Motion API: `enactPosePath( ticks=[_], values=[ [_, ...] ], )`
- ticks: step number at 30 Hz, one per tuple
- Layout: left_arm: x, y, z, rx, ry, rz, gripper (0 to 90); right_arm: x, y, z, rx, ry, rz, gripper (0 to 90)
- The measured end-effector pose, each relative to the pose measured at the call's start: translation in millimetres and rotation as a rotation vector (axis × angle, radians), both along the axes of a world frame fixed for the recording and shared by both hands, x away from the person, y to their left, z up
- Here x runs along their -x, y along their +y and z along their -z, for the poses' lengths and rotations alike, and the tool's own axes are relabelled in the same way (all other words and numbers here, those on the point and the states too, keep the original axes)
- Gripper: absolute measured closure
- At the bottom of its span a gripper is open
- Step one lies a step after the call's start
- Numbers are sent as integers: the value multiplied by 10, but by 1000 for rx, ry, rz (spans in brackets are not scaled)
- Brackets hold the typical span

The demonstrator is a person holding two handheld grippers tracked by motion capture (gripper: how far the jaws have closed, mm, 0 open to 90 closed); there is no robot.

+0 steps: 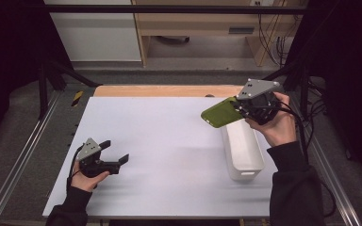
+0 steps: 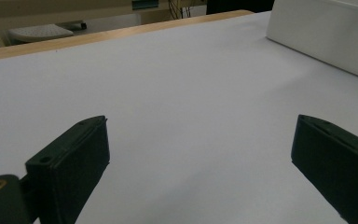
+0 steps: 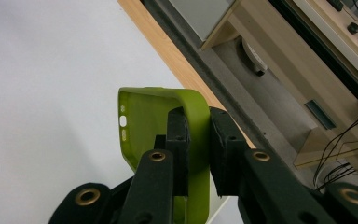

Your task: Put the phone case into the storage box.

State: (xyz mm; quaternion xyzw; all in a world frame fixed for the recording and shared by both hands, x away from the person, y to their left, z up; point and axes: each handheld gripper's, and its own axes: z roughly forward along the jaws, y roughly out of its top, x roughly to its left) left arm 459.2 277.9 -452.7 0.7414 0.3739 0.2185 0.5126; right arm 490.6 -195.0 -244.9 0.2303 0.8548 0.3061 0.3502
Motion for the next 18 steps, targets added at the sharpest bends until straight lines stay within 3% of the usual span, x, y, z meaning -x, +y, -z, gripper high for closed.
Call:
enactPosePath(
  ticks=[18],
  values=[
    [-1, 15, 4, -3, -8, 2, 39, -128, -76, -112, 66, -30, 48, 793]
  ],
)
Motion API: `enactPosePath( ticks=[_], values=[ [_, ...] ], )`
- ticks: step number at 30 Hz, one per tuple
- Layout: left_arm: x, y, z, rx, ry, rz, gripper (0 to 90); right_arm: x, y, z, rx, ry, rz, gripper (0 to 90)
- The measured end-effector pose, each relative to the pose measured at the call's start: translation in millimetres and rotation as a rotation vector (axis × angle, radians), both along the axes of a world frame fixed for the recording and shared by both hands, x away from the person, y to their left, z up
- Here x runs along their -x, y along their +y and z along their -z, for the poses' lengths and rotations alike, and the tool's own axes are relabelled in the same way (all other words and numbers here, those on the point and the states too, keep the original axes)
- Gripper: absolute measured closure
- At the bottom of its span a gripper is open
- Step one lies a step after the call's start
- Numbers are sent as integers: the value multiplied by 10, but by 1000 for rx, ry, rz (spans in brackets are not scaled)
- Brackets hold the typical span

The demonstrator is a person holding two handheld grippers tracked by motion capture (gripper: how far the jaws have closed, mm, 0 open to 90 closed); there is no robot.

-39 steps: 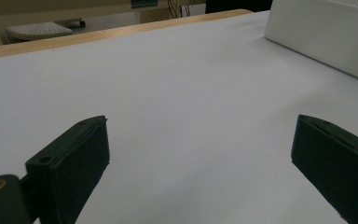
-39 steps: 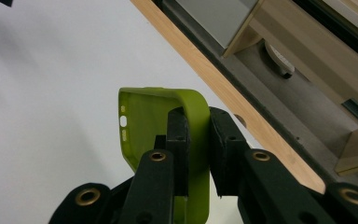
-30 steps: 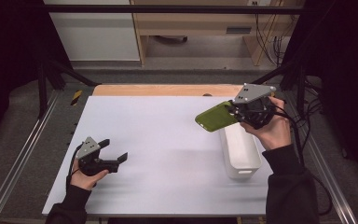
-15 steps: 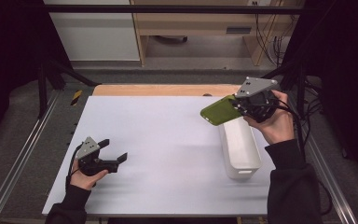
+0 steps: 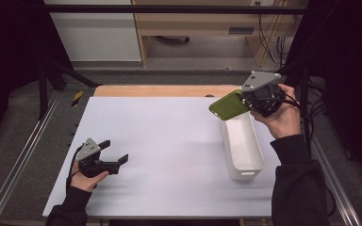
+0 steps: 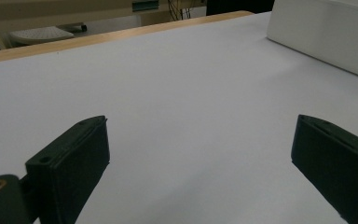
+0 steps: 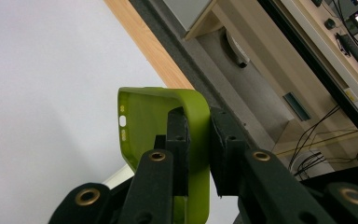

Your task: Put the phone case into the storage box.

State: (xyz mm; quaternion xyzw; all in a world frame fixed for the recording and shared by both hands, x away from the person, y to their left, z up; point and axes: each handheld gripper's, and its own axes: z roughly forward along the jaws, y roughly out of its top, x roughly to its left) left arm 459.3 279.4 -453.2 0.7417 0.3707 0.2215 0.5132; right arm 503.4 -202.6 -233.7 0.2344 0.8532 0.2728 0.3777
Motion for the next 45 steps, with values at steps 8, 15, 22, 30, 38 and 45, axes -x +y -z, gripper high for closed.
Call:
enactPosePath(
  ticks=[8, 15, 22, 30, 38, 45],
  values=[
    [-3, 2, 5, -1, 1, 2, 39, -97, -27, 14, 41, 10, 21, 792],
    [-3, 1, 9, -2, 1, 1, 39, -160, -39, 19, 78, 13, 37, 792],
    [-1, 1, 8, -3, 0, 2, 39, -215, -62, 11, 122, 12, 47, 792],
    [-3, -2, 13, -5, 0, 2, 39, -287, -67, 52, 193, 26, 41, 791],
    [-4, -2, 15, -7, 0, 4, 39, -359, -84, 90, 239, 45, 23, 790],
    [-10, 0, 24, -9, 4, 6, 39, -444, -94, 133, 294, 64, -27, 790]
  ],
)
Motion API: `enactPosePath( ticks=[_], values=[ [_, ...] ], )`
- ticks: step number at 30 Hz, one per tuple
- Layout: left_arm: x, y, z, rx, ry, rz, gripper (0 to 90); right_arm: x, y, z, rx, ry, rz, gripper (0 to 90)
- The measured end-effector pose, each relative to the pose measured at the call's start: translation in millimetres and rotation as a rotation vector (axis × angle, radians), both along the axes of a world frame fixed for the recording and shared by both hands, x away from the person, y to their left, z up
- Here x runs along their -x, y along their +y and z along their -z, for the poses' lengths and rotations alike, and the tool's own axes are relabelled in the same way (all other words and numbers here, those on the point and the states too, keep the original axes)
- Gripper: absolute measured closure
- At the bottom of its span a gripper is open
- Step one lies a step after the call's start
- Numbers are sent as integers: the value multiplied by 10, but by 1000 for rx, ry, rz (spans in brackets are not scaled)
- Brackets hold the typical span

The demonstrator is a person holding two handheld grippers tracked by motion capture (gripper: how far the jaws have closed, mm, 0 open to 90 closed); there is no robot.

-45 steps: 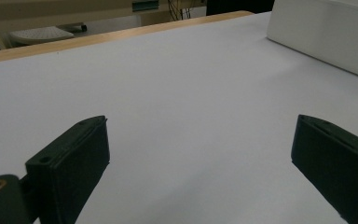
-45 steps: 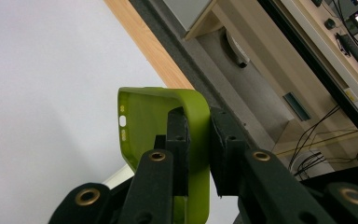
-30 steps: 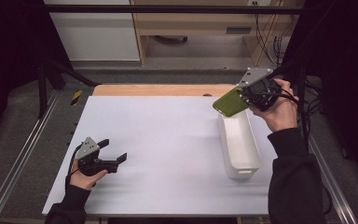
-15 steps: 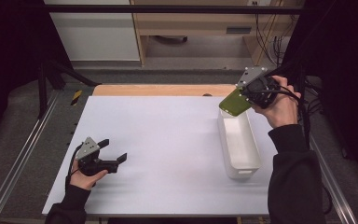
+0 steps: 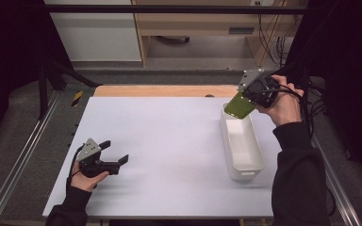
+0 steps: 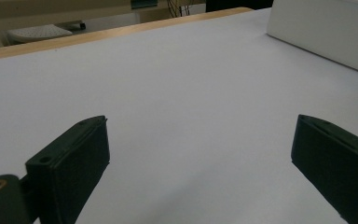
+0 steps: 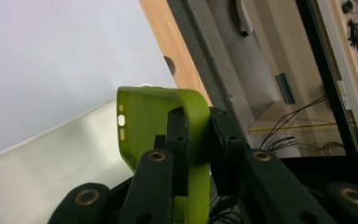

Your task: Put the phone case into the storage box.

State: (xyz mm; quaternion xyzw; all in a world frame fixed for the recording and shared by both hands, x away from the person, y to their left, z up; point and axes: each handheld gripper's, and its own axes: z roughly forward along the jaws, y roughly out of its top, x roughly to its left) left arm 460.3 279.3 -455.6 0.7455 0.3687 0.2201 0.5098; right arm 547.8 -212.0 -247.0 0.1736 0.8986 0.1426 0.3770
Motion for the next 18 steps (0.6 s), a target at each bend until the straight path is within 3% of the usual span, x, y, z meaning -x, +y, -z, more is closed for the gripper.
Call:
enactPosePath(
  ticks=[18],
  values=[
    [-20, -14, 30, -1, 16, 8, 39, -310, -78, 104, 83, 79, -100, 789]
  ],
)
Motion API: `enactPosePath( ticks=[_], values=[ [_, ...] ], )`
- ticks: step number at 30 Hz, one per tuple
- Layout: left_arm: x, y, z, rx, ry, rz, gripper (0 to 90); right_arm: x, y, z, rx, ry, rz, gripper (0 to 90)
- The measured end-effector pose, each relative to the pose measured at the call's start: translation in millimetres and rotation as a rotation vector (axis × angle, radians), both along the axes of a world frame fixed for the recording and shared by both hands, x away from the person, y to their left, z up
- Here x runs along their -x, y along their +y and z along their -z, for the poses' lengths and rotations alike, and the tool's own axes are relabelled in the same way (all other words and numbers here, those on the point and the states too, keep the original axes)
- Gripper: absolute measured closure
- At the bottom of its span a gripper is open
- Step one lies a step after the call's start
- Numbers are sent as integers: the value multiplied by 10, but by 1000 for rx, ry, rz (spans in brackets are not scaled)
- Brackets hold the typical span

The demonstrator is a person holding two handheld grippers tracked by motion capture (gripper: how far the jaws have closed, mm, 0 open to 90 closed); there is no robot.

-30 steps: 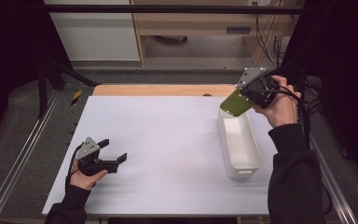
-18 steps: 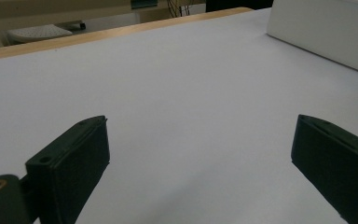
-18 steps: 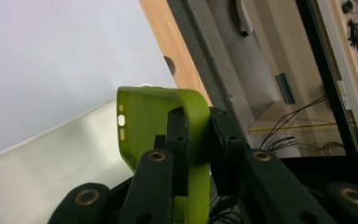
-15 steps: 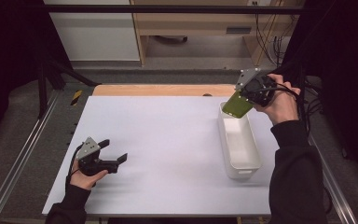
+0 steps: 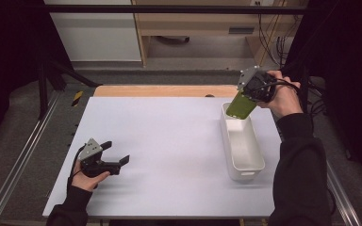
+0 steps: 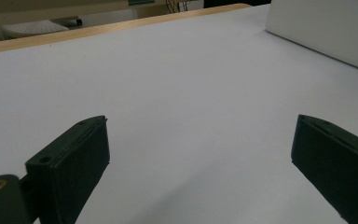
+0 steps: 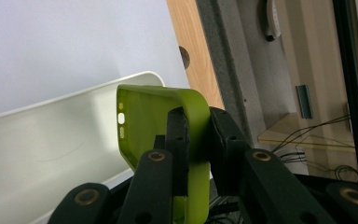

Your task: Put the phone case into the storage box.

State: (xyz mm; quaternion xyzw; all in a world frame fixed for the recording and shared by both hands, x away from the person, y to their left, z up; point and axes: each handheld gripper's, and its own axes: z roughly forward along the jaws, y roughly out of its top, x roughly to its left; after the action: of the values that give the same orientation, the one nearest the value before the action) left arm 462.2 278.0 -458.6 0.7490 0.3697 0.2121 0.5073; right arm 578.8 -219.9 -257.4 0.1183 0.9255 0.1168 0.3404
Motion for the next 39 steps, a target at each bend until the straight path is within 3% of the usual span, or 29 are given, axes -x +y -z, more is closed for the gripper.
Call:
enactPosePath(
  ticks=[10, 22, 39],
  values=[
    [-15, -4, 21, -3, 10, 0, 39, -220, 10, 107, 84, 16, -86, 788],
    [-29, -6, 48, -7, 20, -1, 39, -388, 90, 297, 141, 42, -193, 788],
    [-39, -2, 60, -11, 25, -1, 39, -592, 144, 500, 178, 77, -244, 789]
  ],
)
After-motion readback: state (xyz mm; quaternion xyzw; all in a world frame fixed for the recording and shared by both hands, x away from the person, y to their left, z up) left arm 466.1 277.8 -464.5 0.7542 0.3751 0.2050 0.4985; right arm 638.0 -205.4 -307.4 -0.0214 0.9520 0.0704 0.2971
